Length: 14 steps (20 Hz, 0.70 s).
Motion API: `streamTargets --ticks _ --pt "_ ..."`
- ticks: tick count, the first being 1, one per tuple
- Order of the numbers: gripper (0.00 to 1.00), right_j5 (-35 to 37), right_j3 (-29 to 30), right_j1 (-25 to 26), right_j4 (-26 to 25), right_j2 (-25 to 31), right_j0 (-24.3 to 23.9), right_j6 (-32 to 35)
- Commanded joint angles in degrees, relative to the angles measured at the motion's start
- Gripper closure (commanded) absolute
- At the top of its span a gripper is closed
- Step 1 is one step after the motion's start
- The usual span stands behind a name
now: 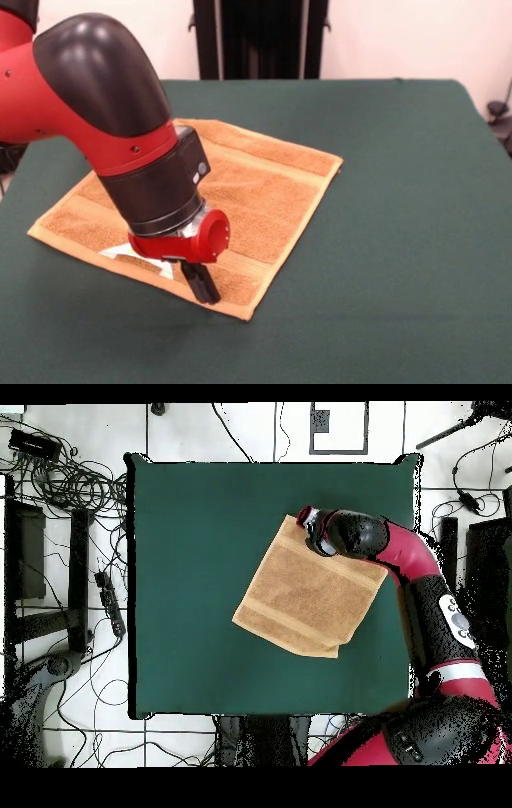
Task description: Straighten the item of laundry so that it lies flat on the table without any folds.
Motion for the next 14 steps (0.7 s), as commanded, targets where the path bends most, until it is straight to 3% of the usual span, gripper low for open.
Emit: streamTargets --ticks 1,6,14 --pt "1.00 8.33 2.86 -3.98 1.55 4.35 1.94 -11.69" --pt "1.00 10.15 7.97 -10.32 2.83 3.75 1.68 -7.59" --pt "1.00 10.16 6.47 -8.99 2.21 3.08 3.03 -8.45"
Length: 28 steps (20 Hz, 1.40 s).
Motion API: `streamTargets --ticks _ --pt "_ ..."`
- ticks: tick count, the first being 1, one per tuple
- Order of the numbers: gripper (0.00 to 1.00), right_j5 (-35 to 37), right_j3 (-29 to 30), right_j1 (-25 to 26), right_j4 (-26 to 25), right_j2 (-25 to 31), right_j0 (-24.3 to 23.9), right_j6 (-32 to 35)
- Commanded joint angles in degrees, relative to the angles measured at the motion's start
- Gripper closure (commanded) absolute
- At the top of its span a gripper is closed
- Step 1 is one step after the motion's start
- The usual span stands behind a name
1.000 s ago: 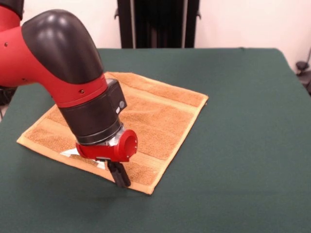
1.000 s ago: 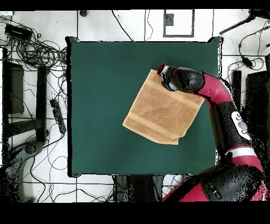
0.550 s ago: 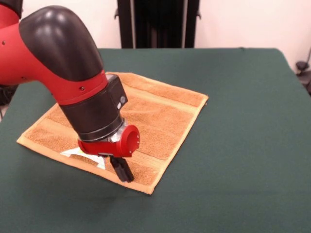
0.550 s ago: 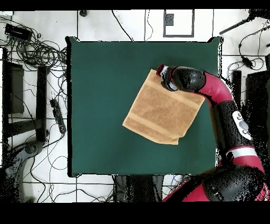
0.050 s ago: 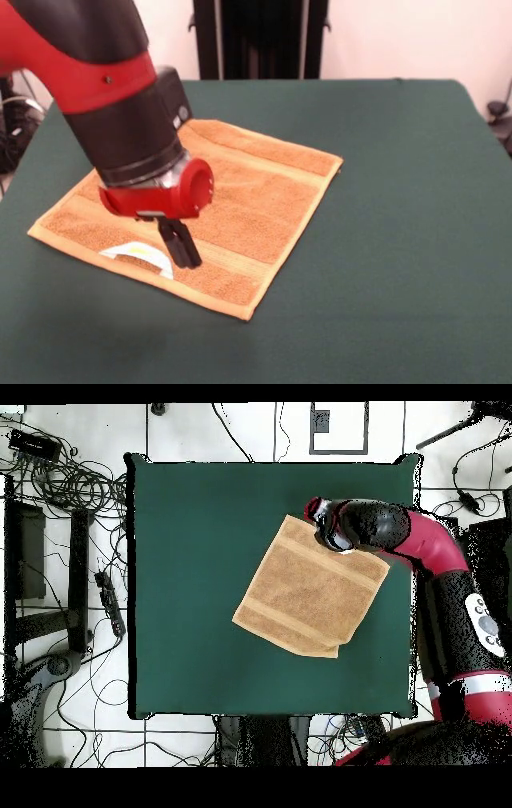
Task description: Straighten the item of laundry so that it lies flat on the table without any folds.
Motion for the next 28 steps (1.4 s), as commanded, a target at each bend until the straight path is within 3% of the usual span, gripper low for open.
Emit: streamTargets --ticks 1,11,22,28 --pt "1.00 5.47 4.07 -0.26 1.00 2.90 3.21 -8.44" --pt "1.00 8.24 5.50 1.19 2.57 2.81 3.47 -8.16" --pt "1.00 2.85 10.66 -1.64 0.72 0.78 4.28 -4.35" --pt "1.00 -0.71 12.46 -0.76 -1.19 -0.30 5.28 -3.21"
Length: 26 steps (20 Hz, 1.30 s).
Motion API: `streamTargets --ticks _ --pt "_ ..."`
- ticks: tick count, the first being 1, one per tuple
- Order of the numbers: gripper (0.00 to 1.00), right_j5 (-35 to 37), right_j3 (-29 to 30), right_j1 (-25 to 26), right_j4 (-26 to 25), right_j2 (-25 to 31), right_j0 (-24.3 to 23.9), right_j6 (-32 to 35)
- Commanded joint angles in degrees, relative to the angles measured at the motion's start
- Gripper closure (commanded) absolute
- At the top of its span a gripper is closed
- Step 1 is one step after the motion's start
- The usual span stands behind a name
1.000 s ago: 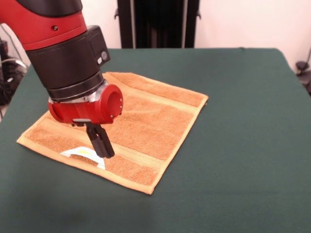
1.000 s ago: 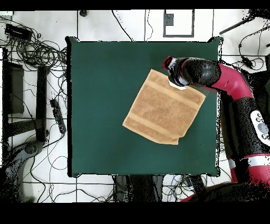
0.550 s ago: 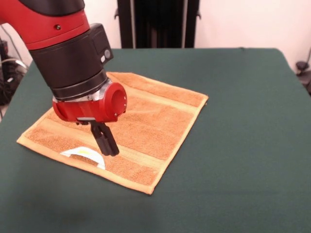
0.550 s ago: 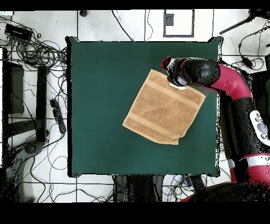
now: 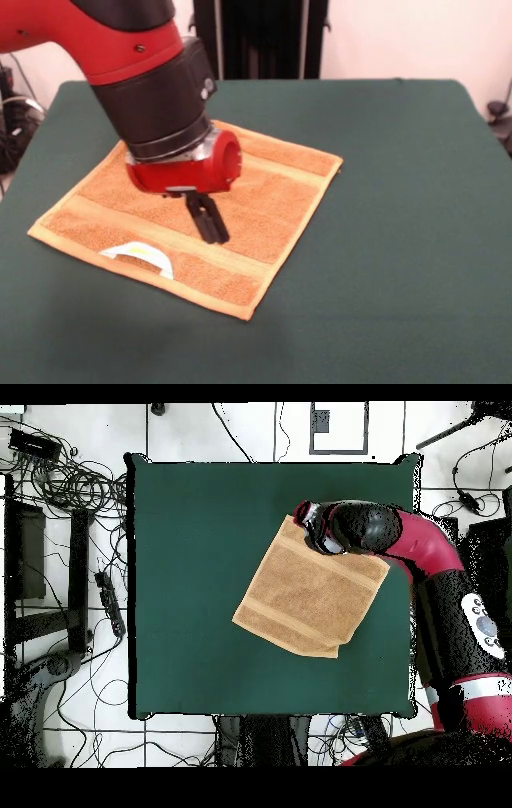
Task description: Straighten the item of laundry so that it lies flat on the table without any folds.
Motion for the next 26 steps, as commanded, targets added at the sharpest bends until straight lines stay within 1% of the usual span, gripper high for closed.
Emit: streamTargets --ticks 1,6,9,12,15,18,20,26 --pt "1.00 -2.23 8.25 1.95 -2.41 -0.51 4.49 -2.75" --pt "1.00 -6.55 9.31 3.89 -4.02 -1.47 5.35 -1.56" --pt "1.00 -8.67 7.55 6.58 -5.84 -2.34 5.83 -2.44" --pt "1.00 -9.85 4.38 8.52 -8.64 -3.59 6.30 -4.57" --pt "1.00 -10.60 2.22 8.89 -11.14 -4.37 6.05 -6.43" --pt "1.00 -11.15 -1.09 8.51 -14.59 -6.47 7.19 -6.25" --pt "1.00 -10.98 -2.55 8.97 -15.81 -6.81 7.27 -6.65" --pt "1.00 -9.26 -1.96 7.46 -18.54 -5.84 5.54 -9.83"
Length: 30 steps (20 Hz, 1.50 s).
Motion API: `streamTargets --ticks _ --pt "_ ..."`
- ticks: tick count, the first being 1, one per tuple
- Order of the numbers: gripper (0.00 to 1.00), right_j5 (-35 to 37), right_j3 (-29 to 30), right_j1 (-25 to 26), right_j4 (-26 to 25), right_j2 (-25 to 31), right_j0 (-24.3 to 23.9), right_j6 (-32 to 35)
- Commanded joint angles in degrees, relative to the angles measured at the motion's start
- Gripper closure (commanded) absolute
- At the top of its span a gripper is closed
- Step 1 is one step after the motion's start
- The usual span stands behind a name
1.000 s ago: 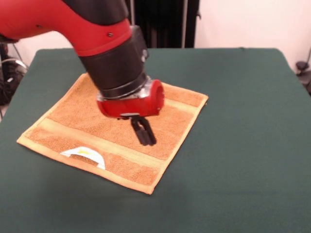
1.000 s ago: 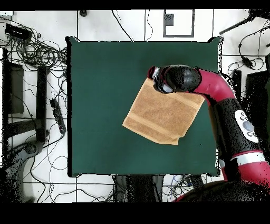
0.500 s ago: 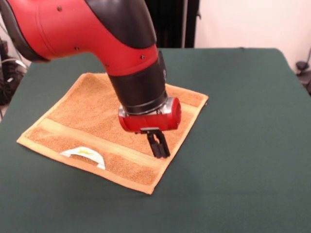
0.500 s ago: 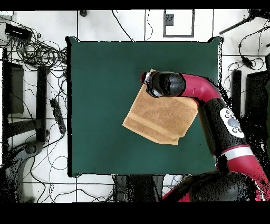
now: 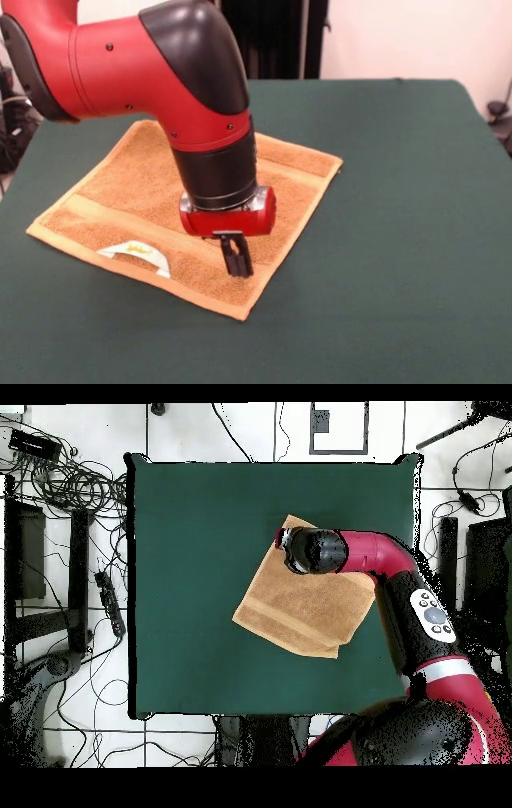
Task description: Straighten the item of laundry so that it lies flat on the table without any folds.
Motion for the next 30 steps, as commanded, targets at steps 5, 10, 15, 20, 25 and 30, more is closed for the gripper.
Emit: streamTargets --ticks 5,10,15,20,25,30 --pt "1.00 -0.28 -3.63 2.06 -6.35 -2.08 0.42 -10.55" --pt "1.00 -8.27 -9.80 4.80 -11.53 -4.37 3.00 -5.47" --pt "1.00 -15.20 -10.61 4.98 -10.35 -1.96 1.49 -1.40" --pt "1.00 -19.58 -8.72 1.10 -9.11 -0.95 0.30 1.39" --pt "1.00 -18.10 -6.45 0.12 -5.93 1.07 -1.94 -0.99" --pt "1.00 -12.74 -4.63 -0.81 -2.36 1.71 -3.13 -2.64"
